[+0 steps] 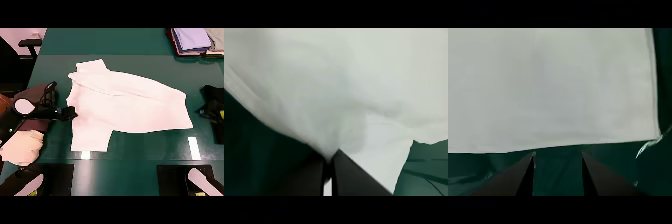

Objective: Fold the shirts.

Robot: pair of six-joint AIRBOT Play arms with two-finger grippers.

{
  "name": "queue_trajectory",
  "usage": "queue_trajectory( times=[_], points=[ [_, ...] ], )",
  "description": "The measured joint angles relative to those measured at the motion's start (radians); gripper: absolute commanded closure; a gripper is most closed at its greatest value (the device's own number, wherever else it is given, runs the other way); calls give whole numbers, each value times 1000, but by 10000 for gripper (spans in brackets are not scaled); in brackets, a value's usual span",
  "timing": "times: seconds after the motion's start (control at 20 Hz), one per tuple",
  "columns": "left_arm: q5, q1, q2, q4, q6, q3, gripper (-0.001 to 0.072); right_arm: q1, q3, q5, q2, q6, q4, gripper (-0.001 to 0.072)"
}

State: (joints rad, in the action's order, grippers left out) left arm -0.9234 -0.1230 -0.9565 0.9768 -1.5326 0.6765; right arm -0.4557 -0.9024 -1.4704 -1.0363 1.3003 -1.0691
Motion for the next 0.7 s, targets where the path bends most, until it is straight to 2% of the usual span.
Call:
queue_trajectory(
  times=[0.25, 0.5, 0.6, 0.7],
  points=[
    [-8, 0, 0, 8, 3, 33, 681, -171, 198, 71, -79, 6, 3, 367],
    [-3, 0, 0, 9, 3, 40, 680, -137, 235, 171, -205, 7, 84, 373],
    [3, 0, 0, 10, 3, 41, 681, -79, 208, 203, -241, 9, 104, 438],
    [4, 0, 0, 10, 3, 41, 681, -11, 171, 264, -263, 9, 102, 641]
  ],
)
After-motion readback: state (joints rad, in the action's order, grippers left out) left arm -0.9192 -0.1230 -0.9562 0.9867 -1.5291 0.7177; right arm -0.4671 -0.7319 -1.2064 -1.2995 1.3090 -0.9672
